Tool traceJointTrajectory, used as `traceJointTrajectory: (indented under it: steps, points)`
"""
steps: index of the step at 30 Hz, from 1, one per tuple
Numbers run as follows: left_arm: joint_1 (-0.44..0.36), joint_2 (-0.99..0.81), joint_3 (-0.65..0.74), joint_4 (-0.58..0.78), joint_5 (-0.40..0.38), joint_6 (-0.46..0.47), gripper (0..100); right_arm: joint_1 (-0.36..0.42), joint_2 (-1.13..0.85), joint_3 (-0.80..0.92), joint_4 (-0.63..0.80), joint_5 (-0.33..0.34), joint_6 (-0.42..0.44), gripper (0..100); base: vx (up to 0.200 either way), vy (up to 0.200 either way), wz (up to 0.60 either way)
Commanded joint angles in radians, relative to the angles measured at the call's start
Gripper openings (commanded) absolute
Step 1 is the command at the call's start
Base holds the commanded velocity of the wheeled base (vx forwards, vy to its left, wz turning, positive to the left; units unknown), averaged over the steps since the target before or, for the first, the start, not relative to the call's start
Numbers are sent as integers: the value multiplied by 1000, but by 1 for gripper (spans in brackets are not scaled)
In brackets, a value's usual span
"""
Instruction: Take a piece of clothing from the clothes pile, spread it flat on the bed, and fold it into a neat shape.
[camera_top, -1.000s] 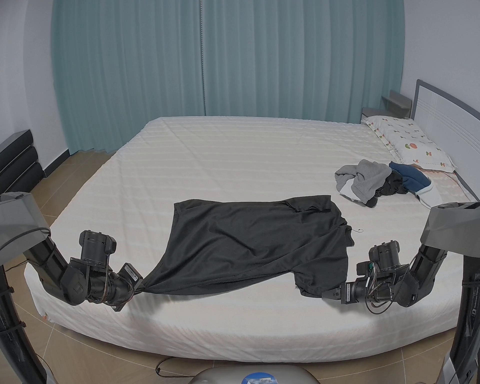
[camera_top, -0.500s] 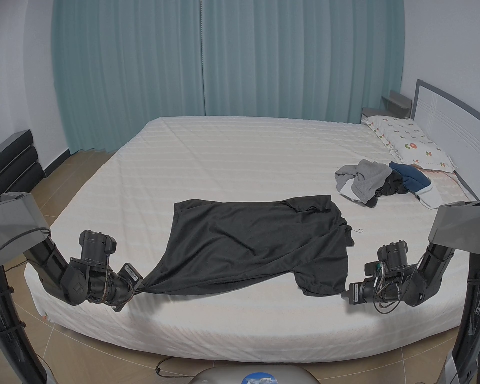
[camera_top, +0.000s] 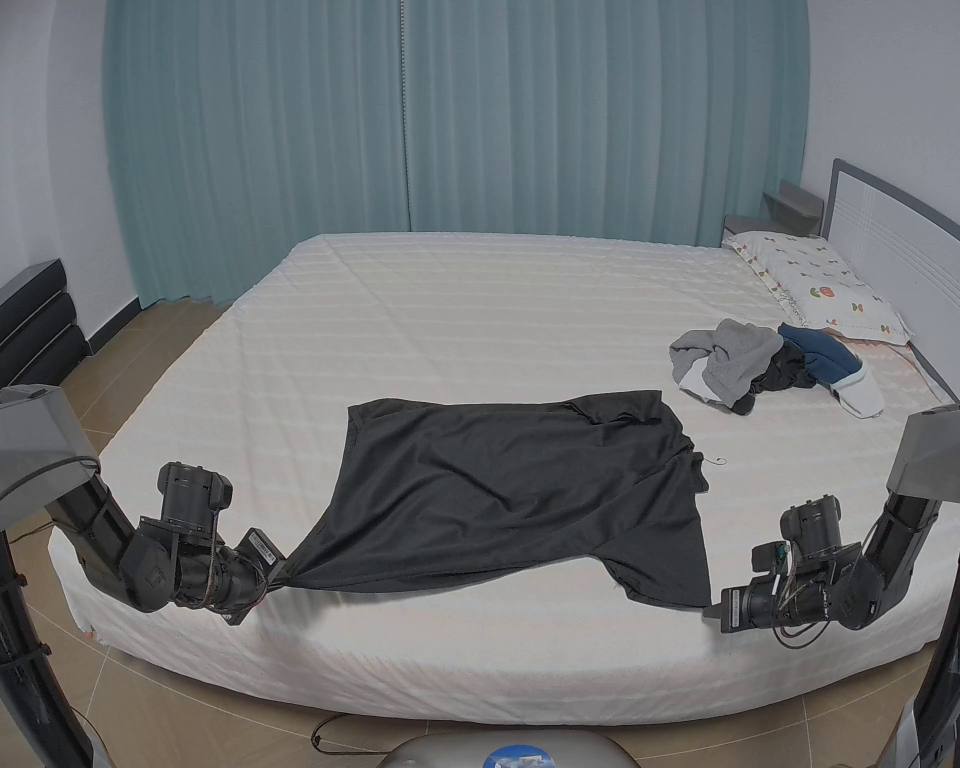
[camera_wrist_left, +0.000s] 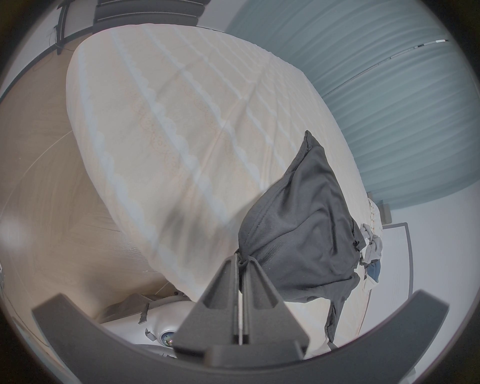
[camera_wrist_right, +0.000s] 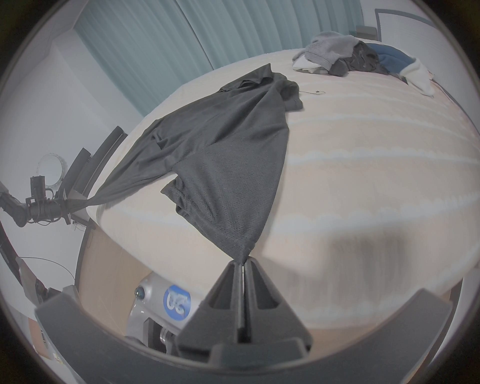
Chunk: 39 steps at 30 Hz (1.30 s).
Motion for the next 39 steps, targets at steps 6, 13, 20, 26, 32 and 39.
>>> traceJointTrajectory:
  steps: [6,13,20,26,32,39]
  points:
    - [-4,-109,50,129,2,178,0,-33,-80,242,-4,-1,-72,0,0,0,0]
    - [-4,-147,48,241,16,247,0,-25,-94,353,-4,-7,-108,0,0,0,0]
    - [-6,-141,56,309,16,304,0,-22,-84,385,16,-14,-121,0,0,0,0]
    - [-12,-145,69,326,14,336,0,10,-88,385,66,-12,-123,0,0,0,0]
    - [-29,-147,71,323,7,334,100,26,-73,371,48,-1,-98,100,0,0,0]
    - [-29,-175,45,312,-9,319,100,12,-107,271,-73,46,80,100,0,0,0]
